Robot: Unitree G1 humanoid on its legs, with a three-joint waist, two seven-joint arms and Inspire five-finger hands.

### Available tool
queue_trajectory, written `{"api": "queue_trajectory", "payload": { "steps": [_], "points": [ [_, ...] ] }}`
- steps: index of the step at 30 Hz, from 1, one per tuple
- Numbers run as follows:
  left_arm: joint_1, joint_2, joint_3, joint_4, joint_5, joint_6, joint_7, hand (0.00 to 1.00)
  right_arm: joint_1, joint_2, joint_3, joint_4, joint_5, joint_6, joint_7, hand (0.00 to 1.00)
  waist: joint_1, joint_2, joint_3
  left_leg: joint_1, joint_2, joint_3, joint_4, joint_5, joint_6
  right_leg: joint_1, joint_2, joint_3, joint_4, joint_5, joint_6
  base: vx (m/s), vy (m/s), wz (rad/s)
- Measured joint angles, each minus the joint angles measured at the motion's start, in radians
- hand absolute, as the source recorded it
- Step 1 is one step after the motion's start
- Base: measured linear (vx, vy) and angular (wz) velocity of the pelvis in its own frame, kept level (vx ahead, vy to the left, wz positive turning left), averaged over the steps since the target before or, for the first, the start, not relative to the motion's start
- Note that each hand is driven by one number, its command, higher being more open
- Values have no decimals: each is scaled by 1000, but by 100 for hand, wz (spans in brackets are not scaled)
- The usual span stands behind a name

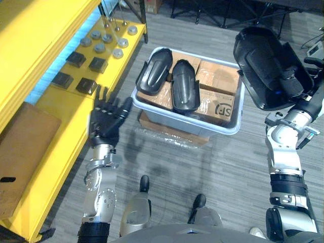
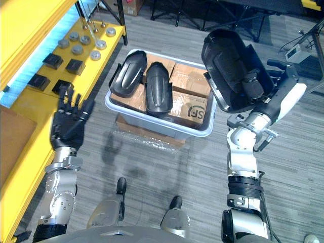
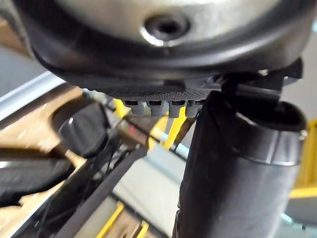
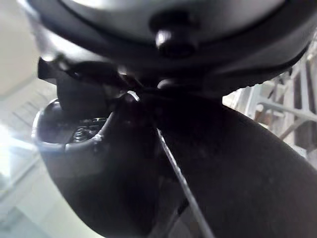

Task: Walk over and take three plastic housings, then place them on the shelf

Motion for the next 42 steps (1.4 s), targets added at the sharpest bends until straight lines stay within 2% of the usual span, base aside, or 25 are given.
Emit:
{"api": "queue_trajectory", "payload": {
  "steps": [1, 2, 3, 6, 8, 14, 16, 22, 26, 31, 35, 41, 42],
  "points": [
    [-7, 16, -53, 1, -33, 64, -30, 100, 0, 0, 29, -14, -25, -11, 7, 0, -3, 0, -13, 19, 0, 6, -14, 2, 0, 12, 0, 3, -6, 3, 1, 30, 2, -11],
    [-13, 22, -80, 2, -43, 97, -44, 100, -1, 0, 44, -22, -31, -22, 14, 0, -7, 0, -19, 26, -1, 8, -18, 3, 0, 17, 0, 4, -10, 6, 2, 21, 4, -17],
    [-37, 31, -144, 20, -76, 169, -67, 100, -3, 0, 79, -42, -56, -44, 25, 0, -17, 0, -37, 39, 0, 18, -29, 5, 1, 18, 0, 9, -10, 10, 2, 9, 7, -14],
    [-108, 30, -212, 97, -154, 271, -67, 100, -5, 0, 138, -64, -68, -86, 50, 0, -26, -3, -66, 61, 0, 35, -47, 11, 5, 20, -2, 12, -11, 15, 5, -11, 9, -17],
    [-141, 29, -227, 150, -185, 301, -54, 100, -6, 0, 168, -70, -67, -109, 63, 0, -32, -4, -81, 73, 0, 40, -60, 19, 5, 21, -2, 14, -11, 20, 5, -34, 4, -12],
    [-159, 33, -198, 251, -304, 287, -13, 100, -14, 0, 237, -70, -67, -141, 111, 0, -45, 1, -94, 103, -2, 59, -109, 44, 10, 21, -2, 35, -11, 33, 0, -87, 10, -7],
    [-161, 31, -197, 257, -389, 254, -13, 100, -14, 3, 265, -70, -67, -155, 130, 0, -48, 4, -96, 106, -2, 61, -109, 45, 10, 21, -1, 35, -11, 36, -2, -89, 8, -4],
    [-229, 13, -195, 257, -568, 175, -78, 100, 3, 48, 300, -67, -63, -195, 178, 0, -49, 11, -108, 111, -3, 68, -110, 63, 10, 22, 3, 42, -11, 43, -9, -41, 4, -3],
    [-267, -6, -197, 257, -667, 166, -102, 100, 18, 76, 345, -45, -63, -220, 212, 0, -51, 8, -133, 113, -3, 72, -110, 68, 10, 21, 3, 48, -12, 45, -9, -8, 0, -2],
    [-268, -17, -200, 297, -705, 181, -115, 100, 24, 92, 408, -19, -58, -239, 224, 0, -51, 7, -137, 115, -3, 74, -110, 74, 11, 20, 3, 51, -13, 51, -11, -30, 0, -1],
    [-268, -10, -244, 347, -706, 186, -115, 100, 40, 122, 465, 13, -55, -244, 235, 0, -46, -4, -153, 111, 11, 77, -110, 74, 10, 23, 14, 59, -35, 66, -19, -58, -24, -4],
    [-268, -6, -305, 371, -706, 179, -68, 100, 55, 145, 530, 24, -44, -265, 246, 0, -48, -16, -161, 110, 20, 76, -110, 78, 3, 29, 25, 59, -51, 71, -26, -45, -16, -1],
    [-268, -6, -319, 371, -706, 163, -50, 100, 67, 150, 538, 24, -25, -271, 250, 0, -47, -23, -166, 108, 21, 76, -110, 78, 3, 30, 28, 58, -59, 74, -28, 0, 0, 0]
  ]
}}
